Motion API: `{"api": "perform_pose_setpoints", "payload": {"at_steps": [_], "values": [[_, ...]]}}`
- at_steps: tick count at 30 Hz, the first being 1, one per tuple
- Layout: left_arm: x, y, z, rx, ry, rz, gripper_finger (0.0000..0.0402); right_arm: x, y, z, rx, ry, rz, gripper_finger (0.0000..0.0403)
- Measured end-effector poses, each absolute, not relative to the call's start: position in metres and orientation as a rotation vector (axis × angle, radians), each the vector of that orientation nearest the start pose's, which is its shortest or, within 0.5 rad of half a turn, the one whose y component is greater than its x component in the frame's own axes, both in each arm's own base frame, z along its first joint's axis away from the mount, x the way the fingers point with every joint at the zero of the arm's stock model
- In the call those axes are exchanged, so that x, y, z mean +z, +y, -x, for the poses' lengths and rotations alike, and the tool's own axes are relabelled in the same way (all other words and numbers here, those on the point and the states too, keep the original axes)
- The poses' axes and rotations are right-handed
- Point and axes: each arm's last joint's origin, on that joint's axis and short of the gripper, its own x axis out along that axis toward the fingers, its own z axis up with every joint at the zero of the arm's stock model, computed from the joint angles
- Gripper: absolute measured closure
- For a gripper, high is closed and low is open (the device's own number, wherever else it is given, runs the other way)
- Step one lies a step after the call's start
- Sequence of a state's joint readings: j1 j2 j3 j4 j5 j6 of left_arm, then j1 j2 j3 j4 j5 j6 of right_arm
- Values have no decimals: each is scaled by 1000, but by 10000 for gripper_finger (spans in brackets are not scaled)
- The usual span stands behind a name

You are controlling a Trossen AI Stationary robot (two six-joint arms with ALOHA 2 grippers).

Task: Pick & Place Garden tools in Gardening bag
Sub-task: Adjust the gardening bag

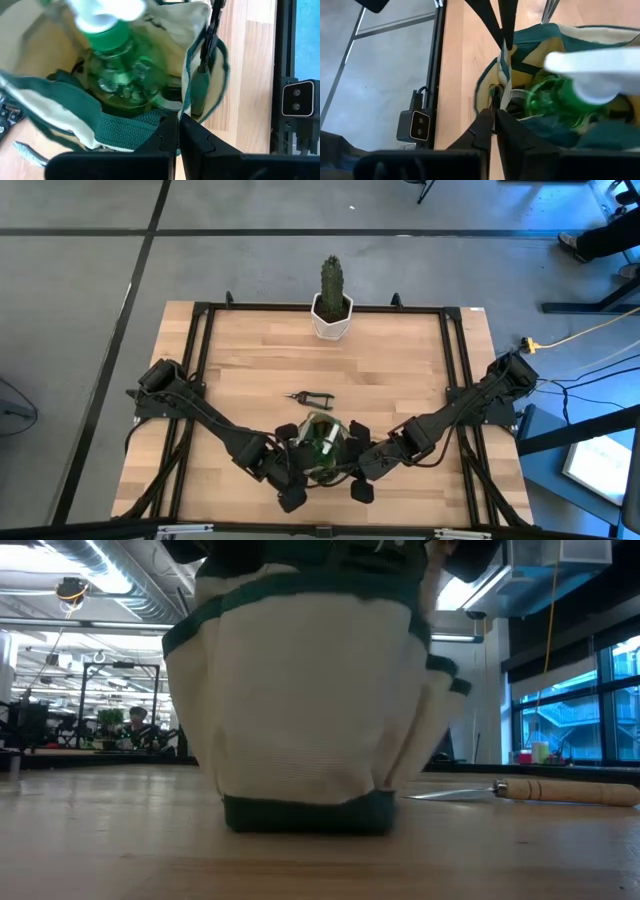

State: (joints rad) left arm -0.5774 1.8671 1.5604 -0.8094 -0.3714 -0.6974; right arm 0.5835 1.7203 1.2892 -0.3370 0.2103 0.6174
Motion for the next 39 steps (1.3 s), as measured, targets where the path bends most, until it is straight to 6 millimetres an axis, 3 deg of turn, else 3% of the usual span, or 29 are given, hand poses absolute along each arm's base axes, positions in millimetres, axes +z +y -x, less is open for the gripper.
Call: {"api": "perform_pose_setpoints", "payload": {"at_steps": [25, 39], "values": [[260, -183, -360, 115, 908, 277, 399, 248, 201, -313, 187, 840, -195, 393], [264, -173, -370, 174, 818, 335, 399, 285, 198, -319, 214, 856, -59, 394]]}}
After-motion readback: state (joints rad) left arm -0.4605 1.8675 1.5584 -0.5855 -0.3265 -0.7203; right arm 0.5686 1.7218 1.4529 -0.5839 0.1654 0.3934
